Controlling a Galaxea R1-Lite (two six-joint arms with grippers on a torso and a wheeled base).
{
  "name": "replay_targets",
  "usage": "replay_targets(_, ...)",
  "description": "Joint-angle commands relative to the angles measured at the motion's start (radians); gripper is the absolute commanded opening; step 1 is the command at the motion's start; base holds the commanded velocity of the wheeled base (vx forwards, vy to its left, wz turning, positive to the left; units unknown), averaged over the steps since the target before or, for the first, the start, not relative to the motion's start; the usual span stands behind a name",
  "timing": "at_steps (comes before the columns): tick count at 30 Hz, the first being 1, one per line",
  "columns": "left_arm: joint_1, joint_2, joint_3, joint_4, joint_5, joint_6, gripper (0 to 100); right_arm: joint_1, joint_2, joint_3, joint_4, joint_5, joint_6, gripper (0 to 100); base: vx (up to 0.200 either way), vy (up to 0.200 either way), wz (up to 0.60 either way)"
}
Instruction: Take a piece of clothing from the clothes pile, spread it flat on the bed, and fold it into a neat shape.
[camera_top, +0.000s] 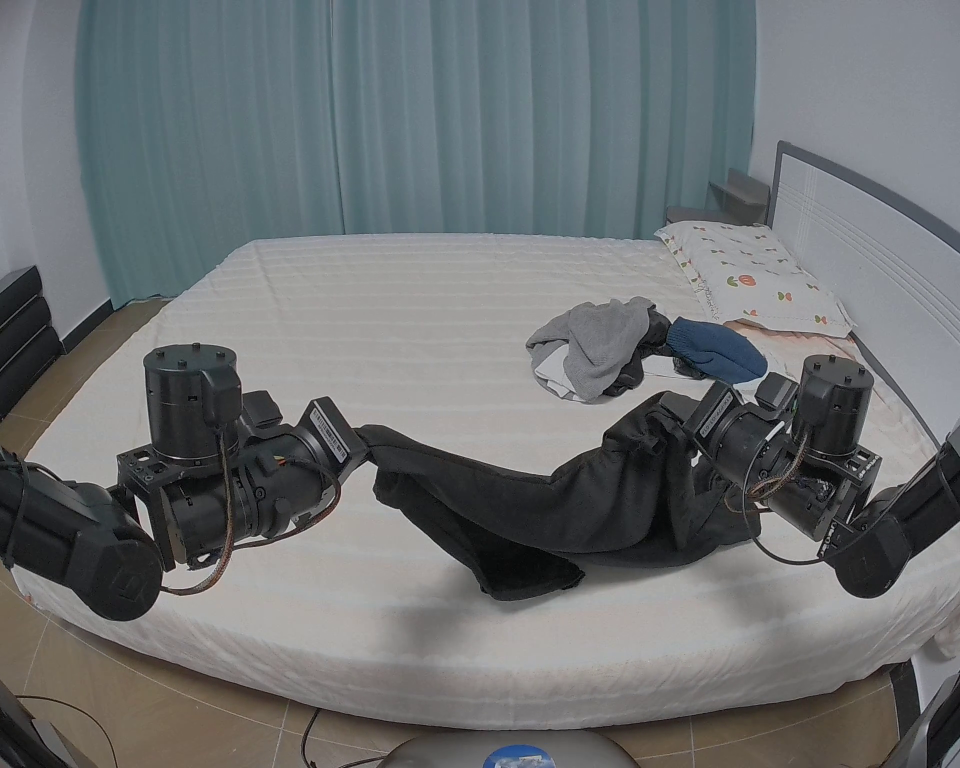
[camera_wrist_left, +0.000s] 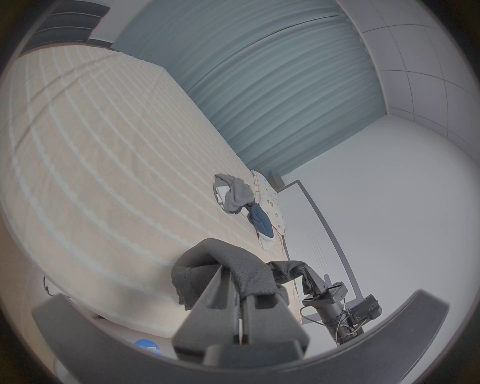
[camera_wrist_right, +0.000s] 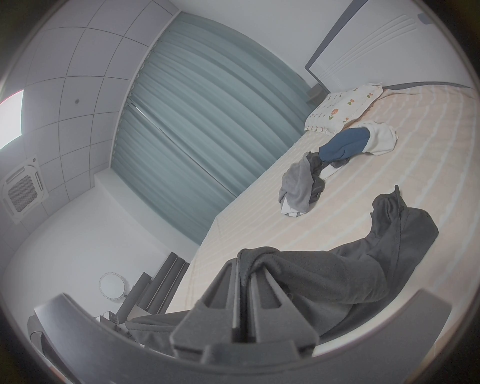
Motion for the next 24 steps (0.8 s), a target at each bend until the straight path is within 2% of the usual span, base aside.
replay_targets(1, 0.003, -0.012, 0.000, 0.000, 0.000, 0.000, 0, -0.002, -0.008, 0.001, -0.001, 0.000, 0.001, 0, 0.000, 0.200, 0.00)
replay_targets(24, 0.015, -0.046, 0.003, 0.003, 0.000, 0.001, 0, -0.006, -0.045, 0.004, -0.007, 0.003, 0.009, 0, 0.000, 0.200, 0.00)
